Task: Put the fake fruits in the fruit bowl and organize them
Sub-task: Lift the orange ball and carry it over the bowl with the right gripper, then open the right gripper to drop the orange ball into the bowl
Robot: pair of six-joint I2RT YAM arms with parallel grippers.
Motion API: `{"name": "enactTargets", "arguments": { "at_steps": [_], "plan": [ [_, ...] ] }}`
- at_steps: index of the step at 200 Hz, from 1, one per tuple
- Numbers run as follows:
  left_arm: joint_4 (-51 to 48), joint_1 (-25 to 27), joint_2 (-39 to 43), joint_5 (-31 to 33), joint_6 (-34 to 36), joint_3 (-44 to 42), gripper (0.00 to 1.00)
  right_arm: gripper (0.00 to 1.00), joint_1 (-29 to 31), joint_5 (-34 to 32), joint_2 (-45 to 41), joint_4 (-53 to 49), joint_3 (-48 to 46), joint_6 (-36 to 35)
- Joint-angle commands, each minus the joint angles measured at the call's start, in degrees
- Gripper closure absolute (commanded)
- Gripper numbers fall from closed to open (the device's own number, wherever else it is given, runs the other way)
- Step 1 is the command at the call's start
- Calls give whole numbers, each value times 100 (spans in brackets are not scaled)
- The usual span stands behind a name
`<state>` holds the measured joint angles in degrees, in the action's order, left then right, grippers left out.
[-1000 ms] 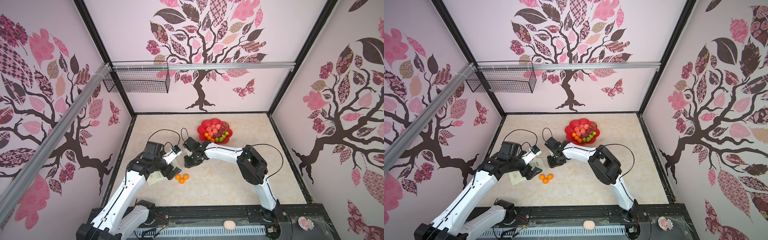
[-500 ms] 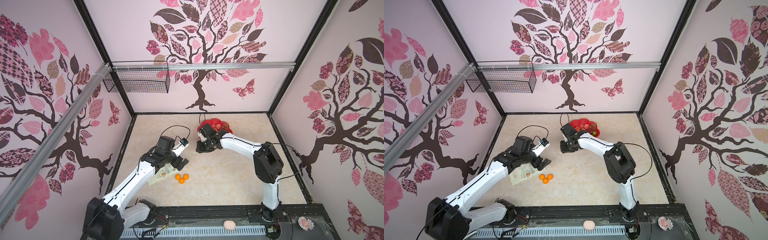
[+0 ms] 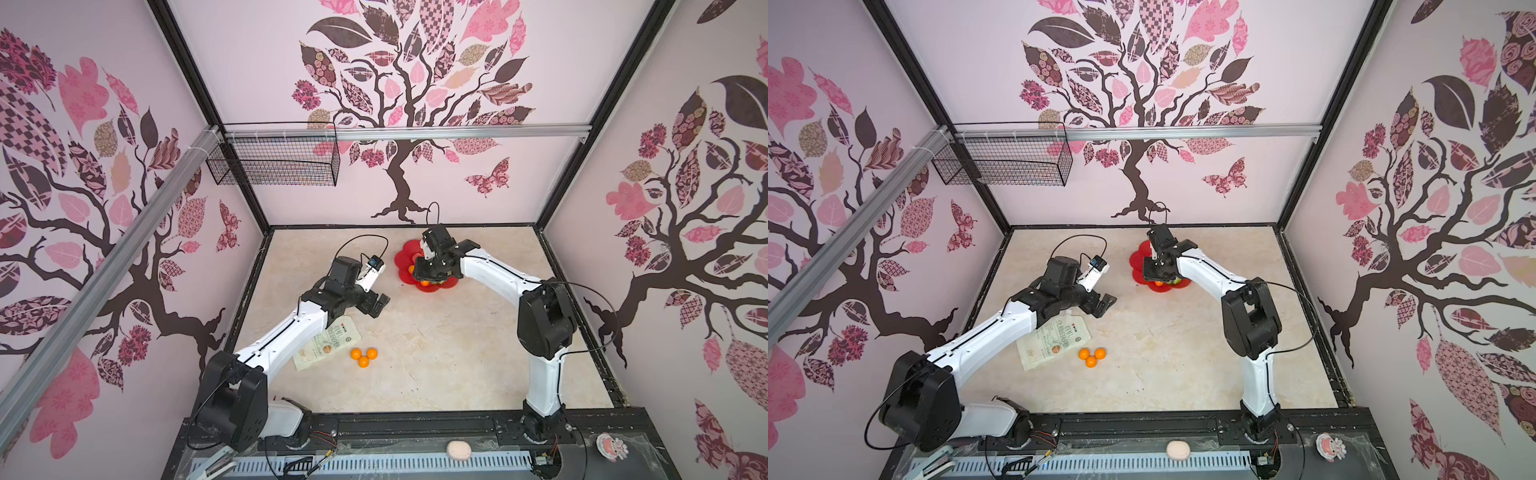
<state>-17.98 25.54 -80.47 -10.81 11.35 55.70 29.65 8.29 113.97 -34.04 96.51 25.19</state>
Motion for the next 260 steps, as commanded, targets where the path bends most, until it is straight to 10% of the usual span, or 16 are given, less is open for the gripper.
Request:
{"name": "enactTargets", "arguments": {
  "at_steps": [1, 260],
  "plan": [
    [428, 6, -230, -139, -143, 382, 1, 64, -22, -134, 267, -264, 398, -142],
    [1581, -675, -1471, -1337, -657, 703, 1, 62, -30, -119, 2633, -1330, 3006, -383]
  ]
}}
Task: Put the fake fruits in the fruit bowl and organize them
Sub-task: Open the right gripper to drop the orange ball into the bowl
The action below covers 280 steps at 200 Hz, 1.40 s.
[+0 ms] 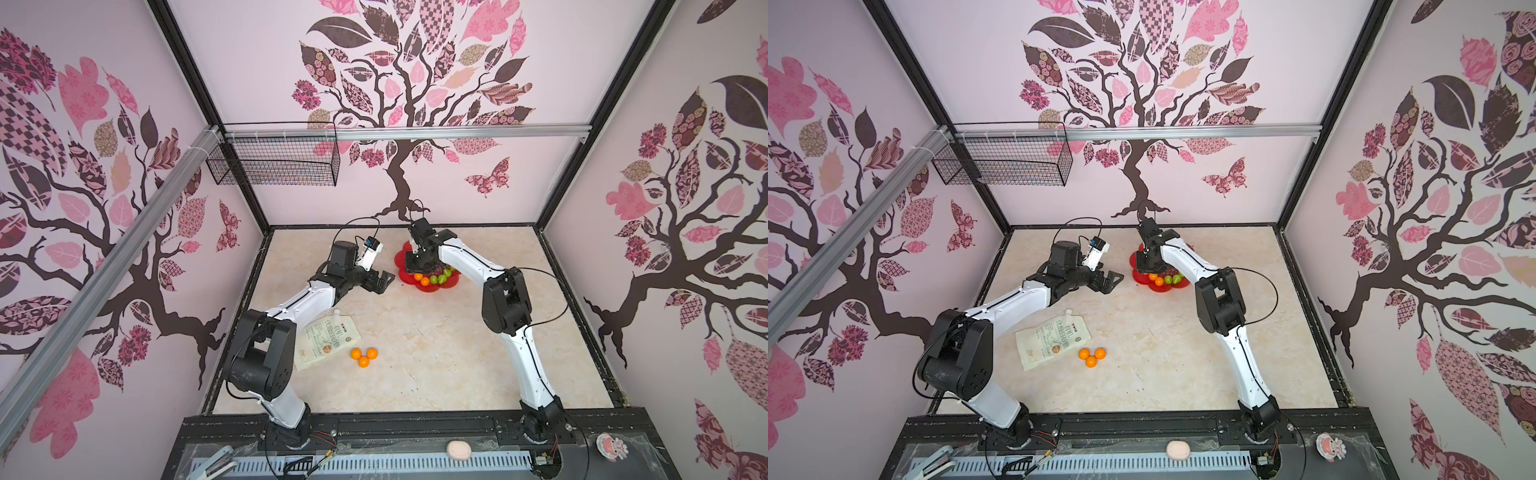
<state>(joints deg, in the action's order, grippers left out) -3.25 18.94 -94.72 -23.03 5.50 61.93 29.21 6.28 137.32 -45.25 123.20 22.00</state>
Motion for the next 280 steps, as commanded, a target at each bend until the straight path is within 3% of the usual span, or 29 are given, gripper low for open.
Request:
{"name": "enactTargets", "arguments": {
  "at_steps": [1, 113, 166, 203, 280],
  "plan": [
    [106, -14, -47, -115, -73, 81, 1, 62, 14, 79, 302, -206, 346, -64],
    [-79, -17, -13, -70, 81, 115, 1, 55, 5, 27, 332, -313, 525, -106],
    [-495, -8, 364, -386, 394, 109, 1, 55, 7, -53, -247, -289, 448, -109],
    [-1136, 37, 838, -430, 288, 152, 1, 55, 9, -26, -993, 117, -290, -58],
    [-2251, 75, 1915, 565, -230, -138, 1, 55, 205, -37, -2510, 1129, -2537, 120]
  ]
}}
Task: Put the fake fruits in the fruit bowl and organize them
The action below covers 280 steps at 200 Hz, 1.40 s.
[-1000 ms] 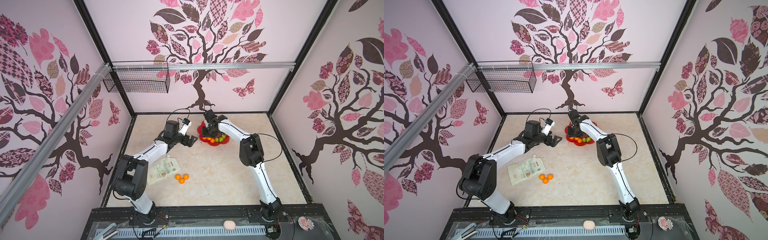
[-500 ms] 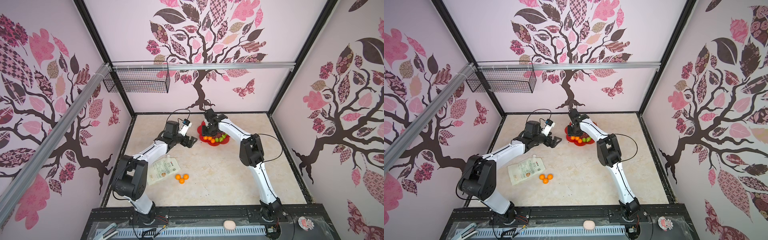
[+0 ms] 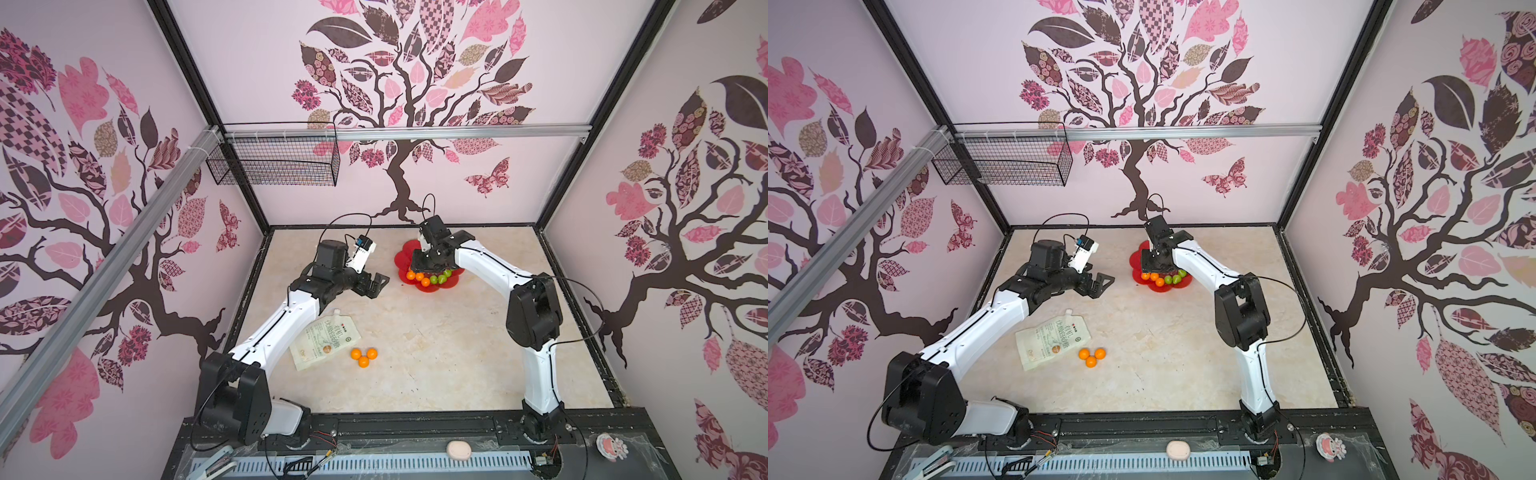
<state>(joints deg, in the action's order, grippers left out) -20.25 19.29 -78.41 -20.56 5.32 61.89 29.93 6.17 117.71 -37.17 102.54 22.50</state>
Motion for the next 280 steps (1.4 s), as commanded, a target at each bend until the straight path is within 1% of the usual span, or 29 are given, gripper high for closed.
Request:
{"name": "enactTargets", "arguments": {
  "at_steps": [1, 25, 53, 89, 120, 148, 166, 214, 230, 250, 257, 269, 280],
  "plan": [
    [-568, 44, 301, 326, -210, -138, 1, 55, 139, -27, -566, 327, -498, 74],
    [-966, 92, 610, 570, -343, -197, 2, 55, 348, -97, -904, 541, -1085, 103],
    [-1266, 152, 1008, 635, -494, -402, 1, 55, 730, -190, -1182, 717, -1609, 162],
    [-1824, 171, 1474, 781, -768, -571, 1, 55, 1198, -171, -1336, 802, -1932, 276],
    [-2195, 165, 1856, 779, -1096, -760, 1, 55, 1642, -101, -1291, 790, -1975, 329],
    [-2294, 164, 2223, 748, -1243, -976, 1, 55, 1931, -31, -1209, 806, -1975, 390],
    [-2214, 172, 2518, 816, -1540, -1177, 1, 55, 2066, 41, -1174, 808, -1966, 428],
    [-2028, 191, 3113, 614, -2174, -1679, 1, 55, 2419, 289, -1058, 779, -2009, 444],
    [-2050, 267, 3265, 773, -2387, -1706, 1, 55, 2510, 369, -1023, 821, -2092, 494],
    [-2113, 276, 3405, 786, -2703, -1785, 1, 55, 2619, 482, -947, 868, -2139, 536],
    [-2108, 292, 3451, 838, -2907, -1861, 1, 55, 2654, 534, -898, 861, -2134, 533],
    [-1990, 401, 3566, 1040, -3277, -2024, 1, 55, 2709, 587, -834, 860, -2131, 536],
    [-2078, 567, 3617, 1271, -3454, -2047, 1, 55, 2745, 618, -771, 856, -2120, 521]
  ]
}}
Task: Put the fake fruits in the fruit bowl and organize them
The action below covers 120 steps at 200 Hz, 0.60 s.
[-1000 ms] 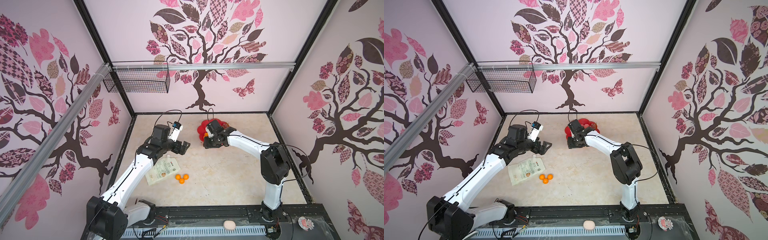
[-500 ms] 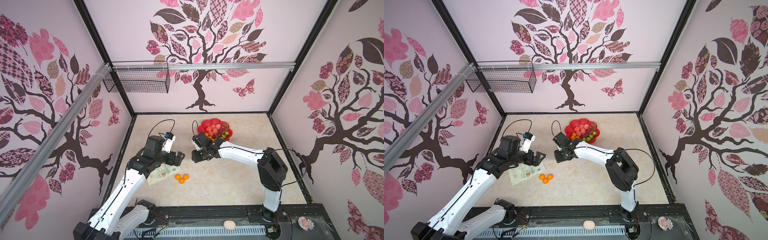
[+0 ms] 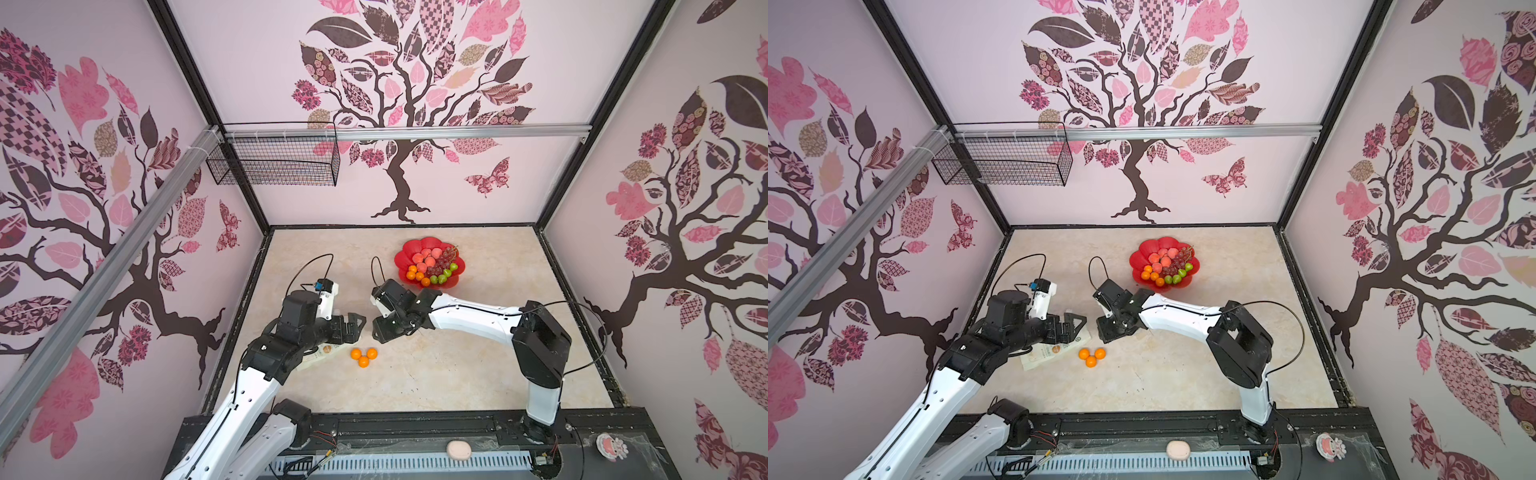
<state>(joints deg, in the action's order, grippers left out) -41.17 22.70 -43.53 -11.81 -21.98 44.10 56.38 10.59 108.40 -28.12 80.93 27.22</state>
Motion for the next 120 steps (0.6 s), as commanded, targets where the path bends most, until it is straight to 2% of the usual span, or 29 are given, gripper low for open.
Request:
{"name": "enactTargets", "arguments": {
  "at_steps": [1, 57, 120],
  "plan": [
    [4, 235, 136, 407, -744, -269, 1, 54, 105, 183, 166, -51, 44, 47],
    [345, 288, 851, 611, -1490, -1047, 2, 53, 180, 444, 477, -104, 125, 20],
    [553, 295, 946, 575, -1573, -1341, 2, 51, 189, 450, 817, -99, 328, 44]
  ]
}}
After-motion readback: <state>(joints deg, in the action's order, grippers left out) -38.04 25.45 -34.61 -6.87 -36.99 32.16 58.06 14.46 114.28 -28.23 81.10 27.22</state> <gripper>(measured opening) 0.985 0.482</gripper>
